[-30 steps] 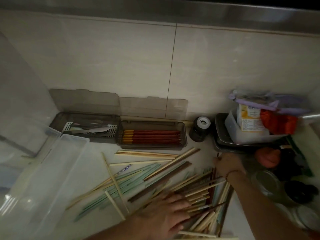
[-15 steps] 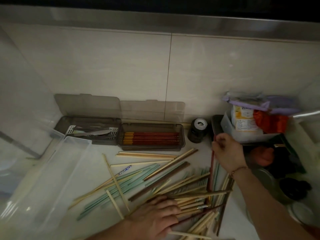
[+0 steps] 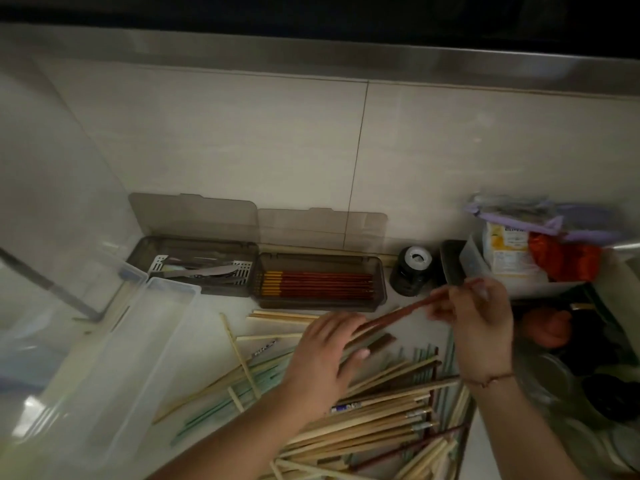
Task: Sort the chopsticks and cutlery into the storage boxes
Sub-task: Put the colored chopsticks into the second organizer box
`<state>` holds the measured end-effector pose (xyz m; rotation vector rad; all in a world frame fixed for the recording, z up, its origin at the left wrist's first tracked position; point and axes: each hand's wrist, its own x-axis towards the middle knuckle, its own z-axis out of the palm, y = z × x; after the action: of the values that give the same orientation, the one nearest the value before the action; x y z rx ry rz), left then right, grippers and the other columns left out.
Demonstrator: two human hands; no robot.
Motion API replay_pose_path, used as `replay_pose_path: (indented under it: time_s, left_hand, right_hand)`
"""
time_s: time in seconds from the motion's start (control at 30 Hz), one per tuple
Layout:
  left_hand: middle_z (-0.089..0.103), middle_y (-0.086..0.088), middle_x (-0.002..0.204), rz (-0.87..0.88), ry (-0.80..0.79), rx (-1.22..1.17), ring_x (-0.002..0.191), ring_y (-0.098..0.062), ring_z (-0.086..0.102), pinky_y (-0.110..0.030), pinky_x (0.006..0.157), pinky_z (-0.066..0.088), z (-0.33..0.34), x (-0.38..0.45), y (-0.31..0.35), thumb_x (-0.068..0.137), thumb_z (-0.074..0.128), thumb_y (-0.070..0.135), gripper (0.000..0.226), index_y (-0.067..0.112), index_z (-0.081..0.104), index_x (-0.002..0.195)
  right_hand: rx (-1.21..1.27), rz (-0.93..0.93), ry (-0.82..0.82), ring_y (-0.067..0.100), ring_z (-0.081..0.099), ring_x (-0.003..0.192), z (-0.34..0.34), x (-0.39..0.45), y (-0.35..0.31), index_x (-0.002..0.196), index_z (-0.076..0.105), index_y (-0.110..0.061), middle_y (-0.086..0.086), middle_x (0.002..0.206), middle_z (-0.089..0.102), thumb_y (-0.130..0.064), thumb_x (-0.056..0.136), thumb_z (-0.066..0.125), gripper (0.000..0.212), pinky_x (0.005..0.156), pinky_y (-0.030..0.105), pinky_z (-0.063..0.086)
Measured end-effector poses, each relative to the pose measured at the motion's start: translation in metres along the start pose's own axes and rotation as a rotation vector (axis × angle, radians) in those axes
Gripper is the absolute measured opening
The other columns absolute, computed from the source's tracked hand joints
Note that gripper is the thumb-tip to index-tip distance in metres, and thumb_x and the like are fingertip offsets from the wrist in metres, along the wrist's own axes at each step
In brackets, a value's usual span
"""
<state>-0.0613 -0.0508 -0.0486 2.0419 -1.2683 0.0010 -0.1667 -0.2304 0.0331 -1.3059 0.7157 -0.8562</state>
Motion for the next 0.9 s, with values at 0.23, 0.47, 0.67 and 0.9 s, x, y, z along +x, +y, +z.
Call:
replay_pose_path:
  time_s: [0.23,0.47,0.67,0.9]
  left_hand:
    - [0.068,0.008,0.096,0.018,0.077,0.031,0.089,-0.012,0.061,-0.037,0.076,0.051,-0.022,0.023,-0.042,0.095,0.050,0.030,0.021,0.022,0.066,0.106]
    - [0.071,0.004,0.095,0.007,0.033,0.083,0.083,-0.016,0.064,-0.034,0.077,0.052,-0.053,0.048,-0.093,0.092,0.052,0.029,0.026,0.018,0.072,0.105]
    - [0.071,0.003,0.101,-0.185,-0.085,0.204,0.092,-0.019,0.064,-0.037,0.082,0.053,-0.060,0.066,-0.120,0.089,0.066,0.019,0.018,0.021,0.073,0.105]
    - [0.070,0.004,0.107,-0.480,-0.463,0.262,0.094,-0.017,0.066,-0.035,0.088,0.054,-0.052,0.092,-0.130,0.086,0.065,0.021,0.018,0.030,0.074,0.099]
  right_hand:
    - [0.337,0.302,-0.075,0.025,0.065,0.059,0.007,0.004,0.030,0.071,0.061,-0.016,0.014,0.071,0.066,-0.001,0.082,0.058,0.019,0.058,0.031,0.057]
    - [-0.502,0.146,-0.343,0.012,0.062,0.067,0.007,0.052,0.046,0.081,0.071,-0.016,0.002,0.072,0.068,-0.008,0.084,0.068,0.009,0.068,0.027,0.049]
    - [-1.223,-0.373,-0.651,0.017,0.056,0.091,0.037,0.098,0.070,0.095,0.074,-0.026,-0.005,0.093,0.062,-0.032,0.086,0.067,0.013,0.080,0.033,0.048]
    - [-1.752,-0.511,-0.851,0.020,0.042,0.112,0.073,0.109,0.081,0.107,0.069,-0.038,-0.005,0.110,0.056,-0.045,0.091,0.051,0.025,0.088,0.034,0.031]
